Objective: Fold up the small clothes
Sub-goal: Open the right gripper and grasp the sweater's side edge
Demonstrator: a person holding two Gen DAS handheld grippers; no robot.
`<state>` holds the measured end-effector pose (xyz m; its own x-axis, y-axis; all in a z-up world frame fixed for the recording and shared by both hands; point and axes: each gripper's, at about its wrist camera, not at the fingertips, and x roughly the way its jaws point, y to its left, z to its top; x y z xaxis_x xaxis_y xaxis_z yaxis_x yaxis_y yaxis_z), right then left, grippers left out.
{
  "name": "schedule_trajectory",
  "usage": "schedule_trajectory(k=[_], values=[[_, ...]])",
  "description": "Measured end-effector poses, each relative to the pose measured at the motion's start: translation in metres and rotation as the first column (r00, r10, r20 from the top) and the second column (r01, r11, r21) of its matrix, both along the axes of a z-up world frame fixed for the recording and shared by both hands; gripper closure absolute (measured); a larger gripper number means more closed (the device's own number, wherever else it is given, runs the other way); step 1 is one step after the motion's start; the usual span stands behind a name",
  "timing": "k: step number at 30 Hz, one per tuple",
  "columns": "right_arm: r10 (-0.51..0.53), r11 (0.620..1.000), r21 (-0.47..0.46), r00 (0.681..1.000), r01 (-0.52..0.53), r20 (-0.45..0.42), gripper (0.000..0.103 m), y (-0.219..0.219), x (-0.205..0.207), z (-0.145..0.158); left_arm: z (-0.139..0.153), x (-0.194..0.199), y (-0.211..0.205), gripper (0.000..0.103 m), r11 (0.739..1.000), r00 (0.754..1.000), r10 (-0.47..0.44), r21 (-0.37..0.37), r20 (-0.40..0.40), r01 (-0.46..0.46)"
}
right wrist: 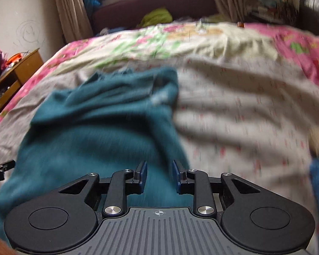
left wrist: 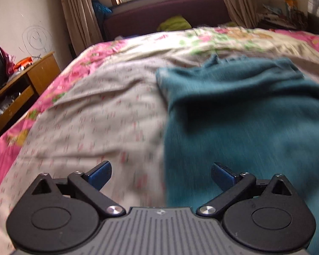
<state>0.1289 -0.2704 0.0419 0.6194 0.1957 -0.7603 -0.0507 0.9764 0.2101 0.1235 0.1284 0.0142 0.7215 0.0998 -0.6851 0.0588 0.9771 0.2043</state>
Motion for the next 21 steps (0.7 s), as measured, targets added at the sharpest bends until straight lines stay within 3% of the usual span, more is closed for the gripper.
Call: schedule_trajectory(k=[5, 9, 16, 21], values=[[0.012, 1.0, -0.019, 0.998, -0.013, -0.054, 0.068, 0.003, -0.063, -0.011, -0.004, -0.059, -0.005, 0.0, 0.999, 0.998, -0.022, -0.04, -0.054, 0.02], [-0.045, 0.998, 0.04, 0.995, 0.049, -0.094, 0.064, -0.006, -0.09, -0.019, 0.007, -0.065, 0.004, 0.0, 0.997, 0.999, 0.013, -0.08, -0.05, -0.017], [-0.068, 0.996, 0.047, 0.995, 0.072, -0.07, 0.061, -0.003, -0.099, -0.032, -0.004, -0.055, 0.017, 0.0, 0.987, 0.99, 0.045, -0.144, -0.135, -0.064], [-0.072, 0.995, 0.065, 0.994, 0.077, -0.079, 0.061, -0.007, -0.095, -0.033, -0.007, -0.055, 0.008, 0.012, 0.987, 0.979, -0.002, -0.155, -0.203, -0.03]])
